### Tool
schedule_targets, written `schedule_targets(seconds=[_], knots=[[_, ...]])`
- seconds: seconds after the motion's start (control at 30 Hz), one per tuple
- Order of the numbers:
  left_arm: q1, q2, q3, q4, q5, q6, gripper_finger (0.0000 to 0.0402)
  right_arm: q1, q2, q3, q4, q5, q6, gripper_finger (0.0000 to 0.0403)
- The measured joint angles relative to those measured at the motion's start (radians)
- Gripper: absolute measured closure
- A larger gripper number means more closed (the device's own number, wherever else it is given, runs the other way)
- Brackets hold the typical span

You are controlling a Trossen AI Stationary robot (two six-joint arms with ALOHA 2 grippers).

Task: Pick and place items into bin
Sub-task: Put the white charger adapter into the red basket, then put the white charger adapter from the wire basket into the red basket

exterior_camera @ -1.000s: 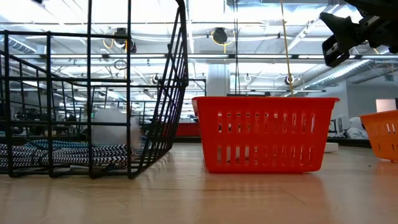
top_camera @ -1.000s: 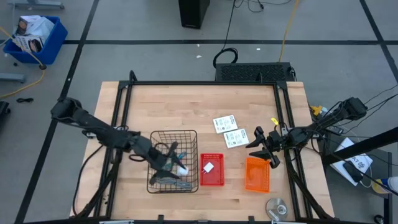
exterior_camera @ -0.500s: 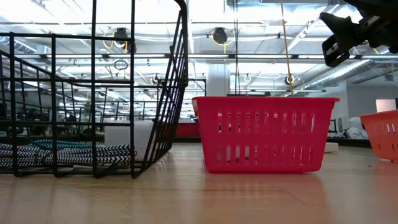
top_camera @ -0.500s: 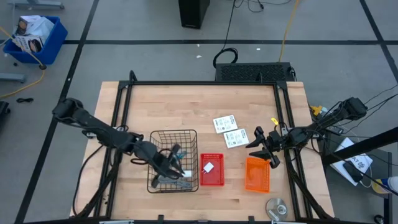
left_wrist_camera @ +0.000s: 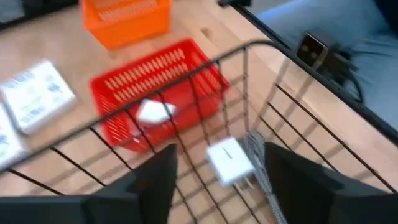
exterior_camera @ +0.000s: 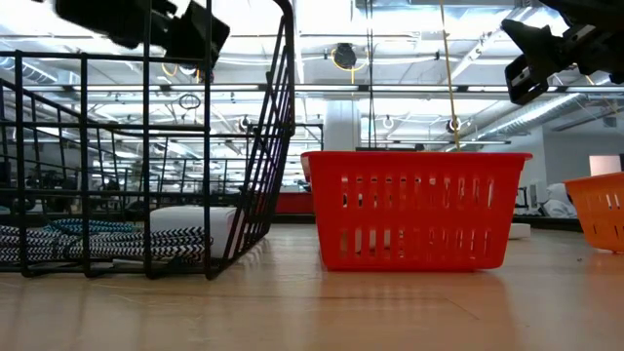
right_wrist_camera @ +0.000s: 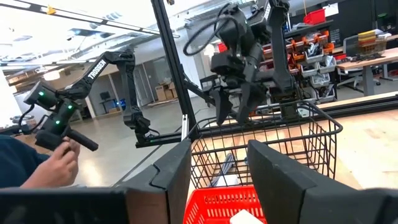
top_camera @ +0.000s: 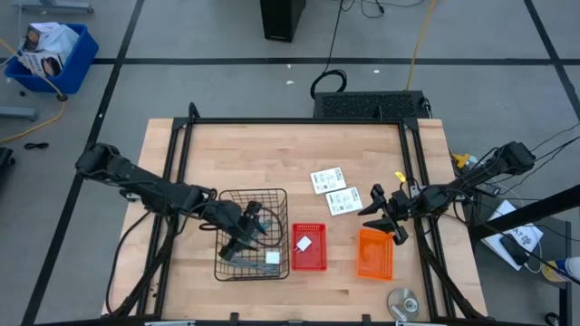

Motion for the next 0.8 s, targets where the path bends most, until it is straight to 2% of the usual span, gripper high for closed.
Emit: schedule_targets(seconds=[0.1,0.23,0.3,0.53,0.8], knots=[[0.014,0.013,0.000,-0.011,0.054,-0.028,0.0099,0.000,0.000,0.000,0.000,0.000,0.000,0.0250],[0.015,0.032,0.000,0.008,0.058,-0.054,0.0026,0.000,0.000,0.000,0.000,0.000,0.000,0.0250],[0.019,0.060,0.000,0.013,0.058,-0.046,0.0008,0.000,0.000,0.000,0.000,0.000,0.000,0.0250],[0.014,0.191,-0.002,0.060,0.059,-0.079,0.0033,0.000,0.002,0.000,0.000,0.000,0.000,0.0250],[0.013,0.309,-0.001,0.172,0.034,-0.144,0.0020,0.000,0.002,0.000,0.000,0.000,0.000,0.0250]])
